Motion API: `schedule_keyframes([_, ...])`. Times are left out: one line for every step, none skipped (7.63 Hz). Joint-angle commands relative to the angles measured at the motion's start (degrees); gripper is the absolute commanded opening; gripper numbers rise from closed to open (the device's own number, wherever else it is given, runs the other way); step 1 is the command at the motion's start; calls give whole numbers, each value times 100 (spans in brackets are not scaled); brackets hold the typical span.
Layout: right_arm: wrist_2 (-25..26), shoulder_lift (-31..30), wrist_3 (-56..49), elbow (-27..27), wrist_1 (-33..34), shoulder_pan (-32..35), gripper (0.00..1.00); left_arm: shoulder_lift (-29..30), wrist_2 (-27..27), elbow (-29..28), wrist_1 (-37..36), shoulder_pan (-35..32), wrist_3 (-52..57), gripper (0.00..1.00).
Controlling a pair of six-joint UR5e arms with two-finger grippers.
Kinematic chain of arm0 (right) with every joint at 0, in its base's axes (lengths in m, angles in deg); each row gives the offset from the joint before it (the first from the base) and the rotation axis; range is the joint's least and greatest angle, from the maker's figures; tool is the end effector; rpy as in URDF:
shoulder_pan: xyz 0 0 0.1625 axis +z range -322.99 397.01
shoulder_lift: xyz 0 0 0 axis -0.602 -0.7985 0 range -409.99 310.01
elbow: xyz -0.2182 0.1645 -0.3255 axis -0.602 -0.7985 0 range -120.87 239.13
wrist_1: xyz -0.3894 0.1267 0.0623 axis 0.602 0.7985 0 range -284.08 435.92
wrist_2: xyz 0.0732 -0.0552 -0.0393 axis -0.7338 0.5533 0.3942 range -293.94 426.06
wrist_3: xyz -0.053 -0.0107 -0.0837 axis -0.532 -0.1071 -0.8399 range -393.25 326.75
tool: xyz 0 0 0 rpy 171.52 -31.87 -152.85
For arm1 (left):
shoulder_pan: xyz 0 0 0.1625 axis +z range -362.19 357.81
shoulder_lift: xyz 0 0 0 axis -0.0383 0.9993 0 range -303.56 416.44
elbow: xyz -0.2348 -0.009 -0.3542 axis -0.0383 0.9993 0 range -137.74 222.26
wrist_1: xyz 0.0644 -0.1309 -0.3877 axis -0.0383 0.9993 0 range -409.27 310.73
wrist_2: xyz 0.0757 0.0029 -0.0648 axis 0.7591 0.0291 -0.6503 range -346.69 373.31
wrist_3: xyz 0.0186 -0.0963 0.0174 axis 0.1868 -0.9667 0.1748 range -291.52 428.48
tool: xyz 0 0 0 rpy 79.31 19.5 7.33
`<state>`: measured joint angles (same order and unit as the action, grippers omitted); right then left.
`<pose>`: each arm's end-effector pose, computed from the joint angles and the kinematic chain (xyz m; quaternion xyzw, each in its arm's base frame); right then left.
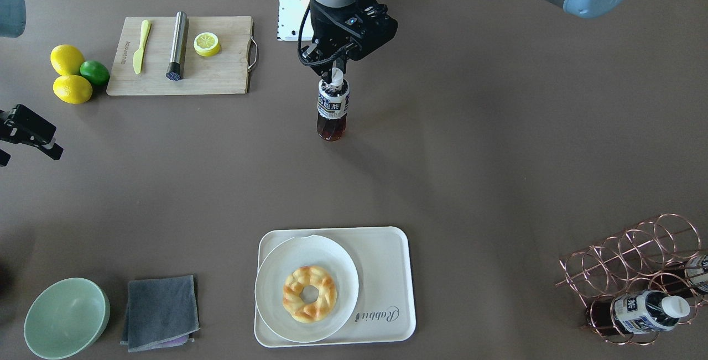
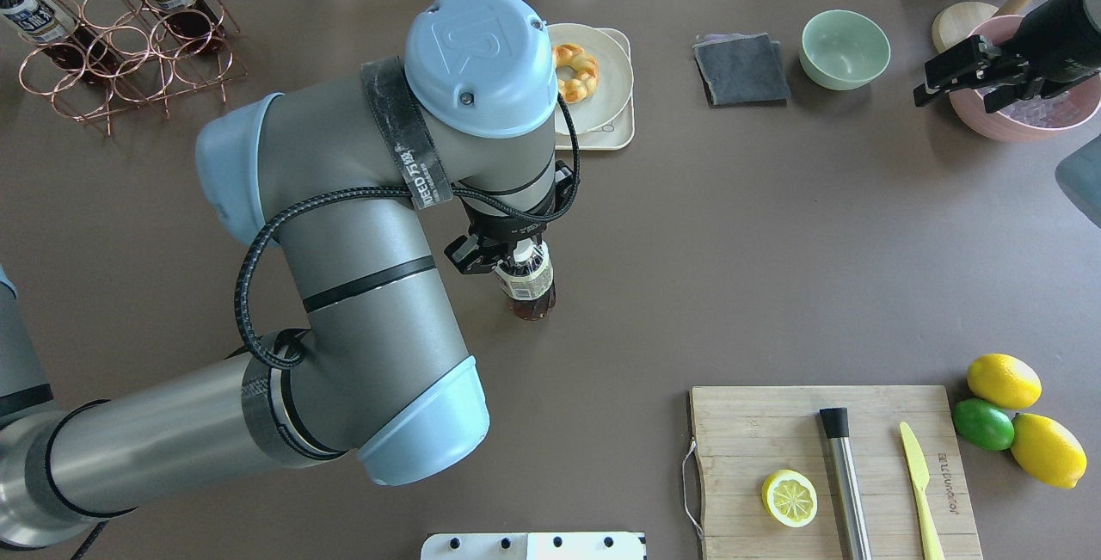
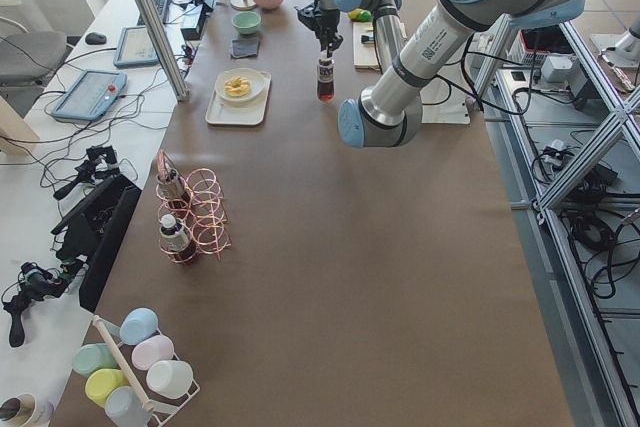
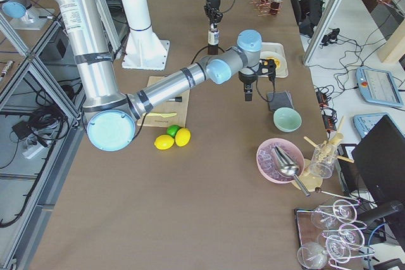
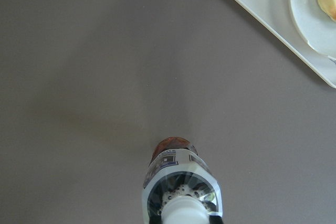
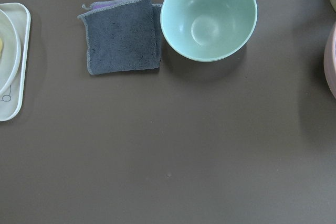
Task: Place tea on tray
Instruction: 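Lower the tea bottle onto the table and open the left gripper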
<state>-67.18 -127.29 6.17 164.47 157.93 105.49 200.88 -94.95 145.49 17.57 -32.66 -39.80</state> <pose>-0.1461 -0.5475 0.3927 0.0702 -0.4478 0.0249 0.8910 0.4932 -0.4086 0.0445 -0.1063 0.3874 -0.3224 0.8572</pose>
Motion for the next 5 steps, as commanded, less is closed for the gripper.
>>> schedule_keyframes([26,-48,-14,-4,0,8,100,-12,103,-49,40,76,131,0])
schedule_keyframes([35,-57,-14,4,0,8,100,-21,129,-49,31,85,131,0])
schedule_keyframes([35,-57,-14,4,0,8,100,-82,129,-5,31,85,140,0])
schedule_keyframes([35,-48,-14,4,9,8,100,-74,129,30,31,94,131,0])
schedule_keyframes([35,-13,-14,4,9,8,100,-74,129,65,31,94,149,22])
